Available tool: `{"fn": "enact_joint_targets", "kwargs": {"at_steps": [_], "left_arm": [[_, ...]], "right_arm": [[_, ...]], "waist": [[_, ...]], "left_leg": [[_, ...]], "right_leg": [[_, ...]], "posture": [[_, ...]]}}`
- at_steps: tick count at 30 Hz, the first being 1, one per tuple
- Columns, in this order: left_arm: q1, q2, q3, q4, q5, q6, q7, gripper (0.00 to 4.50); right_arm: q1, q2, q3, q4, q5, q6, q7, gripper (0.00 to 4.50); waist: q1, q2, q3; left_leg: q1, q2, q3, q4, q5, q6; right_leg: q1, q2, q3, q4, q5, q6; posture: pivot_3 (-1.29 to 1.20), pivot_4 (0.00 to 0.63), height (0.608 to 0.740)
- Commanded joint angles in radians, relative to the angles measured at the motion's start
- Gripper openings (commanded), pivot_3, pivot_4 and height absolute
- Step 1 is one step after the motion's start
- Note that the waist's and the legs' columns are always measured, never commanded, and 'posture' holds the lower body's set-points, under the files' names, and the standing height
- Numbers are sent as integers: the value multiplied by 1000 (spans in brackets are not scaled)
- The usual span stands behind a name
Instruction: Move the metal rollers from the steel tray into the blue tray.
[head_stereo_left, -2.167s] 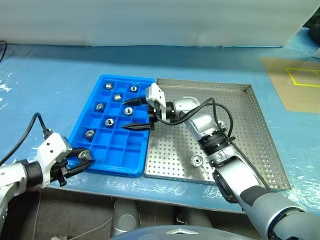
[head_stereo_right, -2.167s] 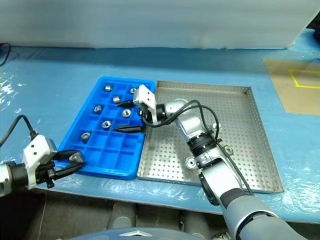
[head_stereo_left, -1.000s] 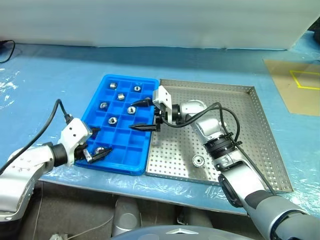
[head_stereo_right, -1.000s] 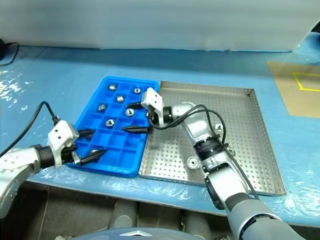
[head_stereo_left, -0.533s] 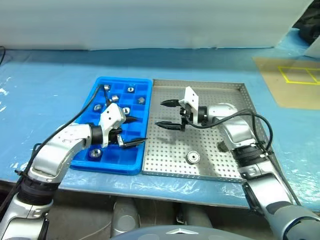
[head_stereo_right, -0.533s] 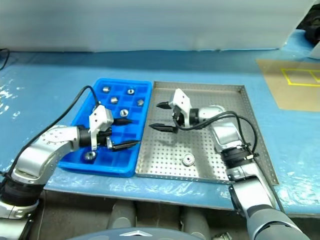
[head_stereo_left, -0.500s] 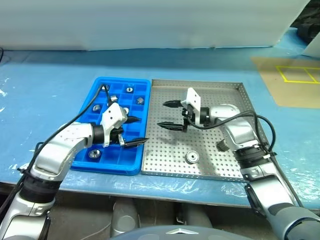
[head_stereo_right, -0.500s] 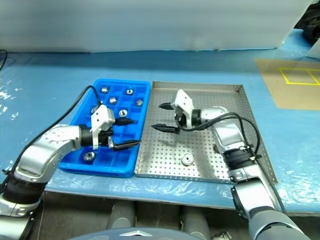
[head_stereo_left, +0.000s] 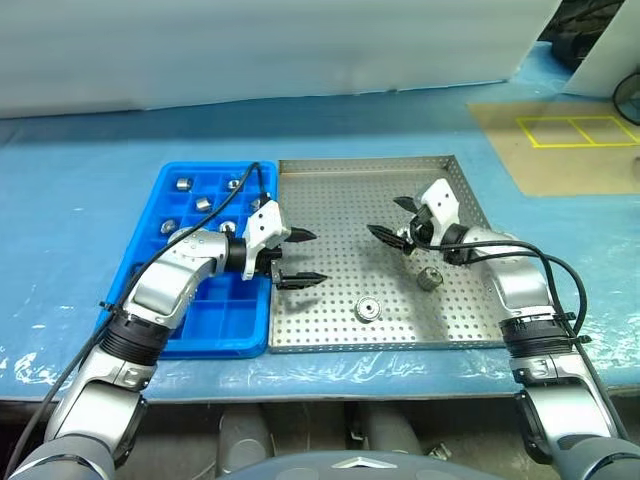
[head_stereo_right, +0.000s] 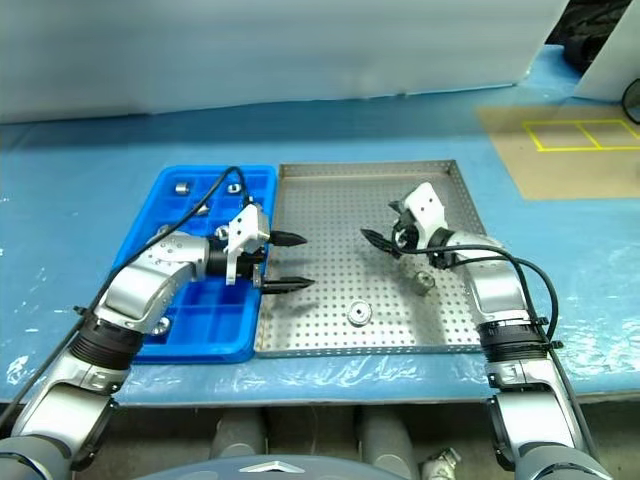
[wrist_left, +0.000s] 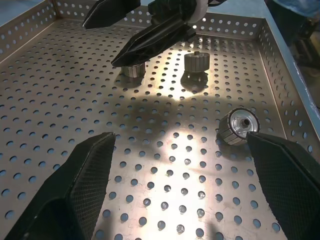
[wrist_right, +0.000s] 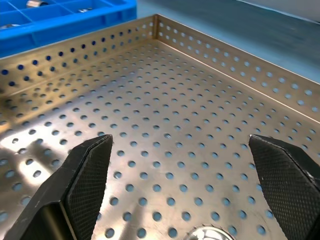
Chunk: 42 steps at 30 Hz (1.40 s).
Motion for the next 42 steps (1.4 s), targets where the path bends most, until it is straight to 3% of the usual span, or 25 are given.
{"fn": "enact_joint_targets", "kwargs": {"at_steps": [1, 22, 26, 31, 32, 37, 42], "left_arm": [[-19, 4, -1, 3, 20, -32, -15, 4448], [70, 35, 51, -120, -4, 50, 44, 4448], [74, 41, 52, -130, -5, 54, 49, 4500], [79, 53, 55, -138, -6, 59, 55, 4500], [84, 58, 59, -146, -14, 75, 55, 4500], [108, 83, 85, -194, -52, 118, 52, 4500], [122, 126, 134, -207, -74, 153, 59, 4500]], "right_arm": [[-33, -3, -42, 35, 7, -31, -29, 4500], [-147, -7, -8, 457, -33, -138, 85, 4500], [-166, 4, -11, 510, -49, -182, 76, 3593], [-190, 17, -7, 548, -66, -205, 58, 1840], [-189, 22, -6, 545, -64, -200, 62, 1666], [-173, 44, 9, 486, -43, -188, 143, 1696], [-248, 96, 1, 421, -14, -99, 129, 1696]], "waist": [[-3, 0, 0], [3, 0, 0], [3, 0, 0], [3, 0, 0], [3, 0, 0], [3, 0, 0], [4, 0, 0]], "left_leg": [[0, 0, 0, 0, 0, 0], [0, 0, 1, 0, -1, 2], [0, 0, 1, 0, -1, 2], [0, 0, 1, 0, -1, 2], [0, 0, 1, 0, -1, 2], [0, 1, 1, 0, -1, 2], [0, 1, 1, 0, -1, 3]], "right_leg": [[0, 0, 0, 0, 0, 0], [0, 0, -1, -1, 0, 0], [0, -1, -1, -1, 0, 0], [0, 0, -1, -1, 0, 0], [0, -1, -1, -1, 0, 0], [0, -1, -1, -2, 0, -1], [0, -1, -3, -2, 0, -1]], "posture": [[-109, 150, 740], [-7, 150, 740], [0, 150, 740], [13, 150, 740], [21, 150, 740], [41, 150, 740], [65, 150, 740]]}}
